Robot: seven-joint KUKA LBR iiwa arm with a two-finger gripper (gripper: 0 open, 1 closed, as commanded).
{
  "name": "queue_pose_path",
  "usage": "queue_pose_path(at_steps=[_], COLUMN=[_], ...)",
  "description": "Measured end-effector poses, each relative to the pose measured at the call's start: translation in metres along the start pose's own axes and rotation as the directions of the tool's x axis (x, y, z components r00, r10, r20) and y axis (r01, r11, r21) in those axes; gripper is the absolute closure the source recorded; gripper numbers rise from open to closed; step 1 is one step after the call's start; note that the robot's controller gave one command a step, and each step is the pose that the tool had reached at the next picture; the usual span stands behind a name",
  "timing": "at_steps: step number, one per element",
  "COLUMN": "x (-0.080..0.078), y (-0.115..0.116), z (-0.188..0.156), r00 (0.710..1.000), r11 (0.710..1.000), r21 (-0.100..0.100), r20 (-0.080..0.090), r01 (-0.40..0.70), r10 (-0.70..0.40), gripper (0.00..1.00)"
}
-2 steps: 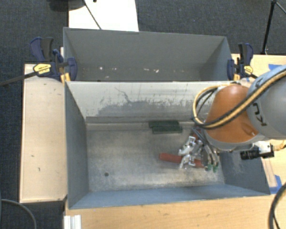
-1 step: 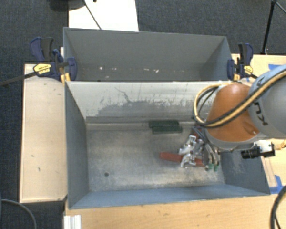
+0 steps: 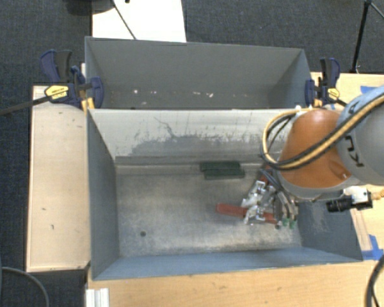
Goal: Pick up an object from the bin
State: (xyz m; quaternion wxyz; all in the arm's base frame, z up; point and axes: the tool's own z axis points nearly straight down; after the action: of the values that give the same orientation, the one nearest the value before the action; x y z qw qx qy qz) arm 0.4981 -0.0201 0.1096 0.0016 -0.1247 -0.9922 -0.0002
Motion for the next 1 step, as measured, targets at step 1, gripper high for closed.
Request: queue_pose_path(at_steps=[1], x=[-0.0007], y=[0.0002], z=[-0.0151], r00=[1.0], r11=[1.0], r21=[-0.001], r20=[0.003], r01=[0.001], r10=[-0.001], gripper=[1.0])
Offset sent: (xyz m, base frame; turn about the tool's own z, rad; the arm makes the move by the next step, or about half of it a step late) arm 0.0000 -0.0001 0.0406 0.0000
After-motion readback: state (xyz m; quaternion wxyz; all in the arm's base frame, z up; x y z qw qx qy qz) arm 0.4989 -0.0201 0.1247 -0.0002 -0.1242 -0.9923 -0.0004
